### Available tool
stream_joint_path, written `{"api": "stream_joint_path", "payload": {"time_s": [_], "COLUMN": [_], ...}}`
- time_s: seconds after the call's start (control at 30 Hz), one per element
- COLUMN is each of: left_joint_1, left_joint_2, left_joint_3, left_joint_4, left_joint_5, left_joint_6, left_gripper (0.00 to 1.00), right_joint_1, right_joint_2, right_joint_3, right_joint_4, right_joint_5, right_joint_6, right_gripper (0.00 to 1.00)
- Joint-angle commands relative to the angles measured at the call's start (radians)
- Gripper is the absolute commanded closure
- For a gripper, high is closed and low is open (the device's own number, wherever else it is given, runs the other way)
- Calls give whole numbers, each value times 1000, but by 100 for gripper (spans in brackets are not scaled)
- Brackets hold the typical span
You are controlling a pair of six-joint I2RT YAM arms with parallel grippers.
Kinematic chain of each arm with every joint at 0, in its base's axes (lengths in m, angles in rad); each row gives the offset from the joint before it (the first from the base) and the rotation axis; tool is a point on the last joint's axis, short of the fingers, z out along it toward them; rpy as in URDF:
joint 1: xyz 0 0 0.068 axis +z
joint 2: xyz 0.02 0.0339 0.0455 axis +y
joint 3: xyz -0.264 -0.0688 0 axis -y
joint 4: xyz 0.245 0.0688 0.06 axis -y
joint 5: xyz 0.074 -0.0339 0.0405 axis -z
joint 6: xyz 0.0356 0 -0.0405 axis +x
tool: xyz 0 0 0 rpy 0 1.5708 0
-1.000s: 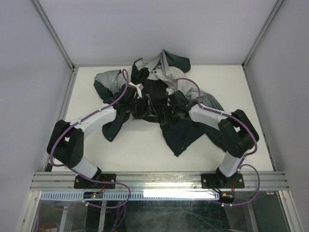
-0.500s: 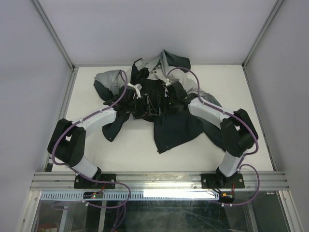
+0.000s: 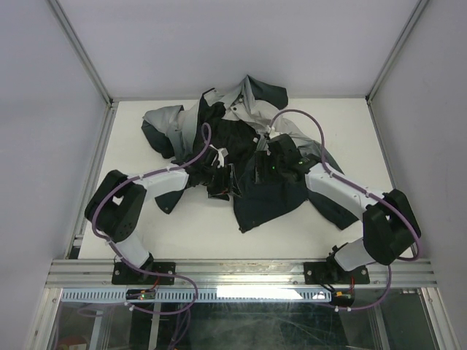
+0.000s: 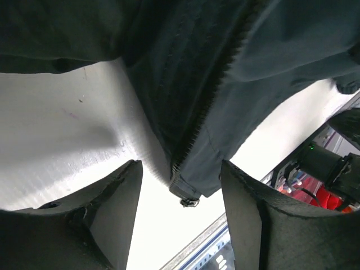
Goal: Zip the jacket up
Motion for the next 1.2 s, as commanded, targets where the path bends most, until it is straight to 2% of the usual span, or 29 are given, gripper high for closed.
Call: {"api": "stream_joint_path", "payload": {"time_s": [0.0,0.1,0.23,0.33,0.57,0.7,0.97,1.17], "left_joint_1": [-10,-9,15,68,102,109,110,110], "left_joint_2": [71,101,99,73,-2,-38,-72,-94], "left_joint_3": [25,47,84,89,109,99,91,82], "left_joint_4": [42,72,96,143,188,225,268,268], "left_joint_5": [61,93,112,174,289,347,410,410], "left_joint_6": [40,93,178,192,256,240,195,186], "left_gripper": [45,57,88,99,100,100,100,100], "right_joint_1": [4,12,19,21,21,22,37,60], "right_joint_2": [-54,-68,-88,-109,-107,-89,-28,26], "right_joint_3": [-40,-80,-151,-213,-302,-348,-418,-411], "right_joint_4": [44,96,175,250,445,539,726,824], "right_joint_5": [-22,-95,-210,-262,-404,-421,-405,-488], "right_joint_6": [13,15,29,43,59,60,34,40], "right_gripper": [36,35,35,33,22,19,18,22]}}
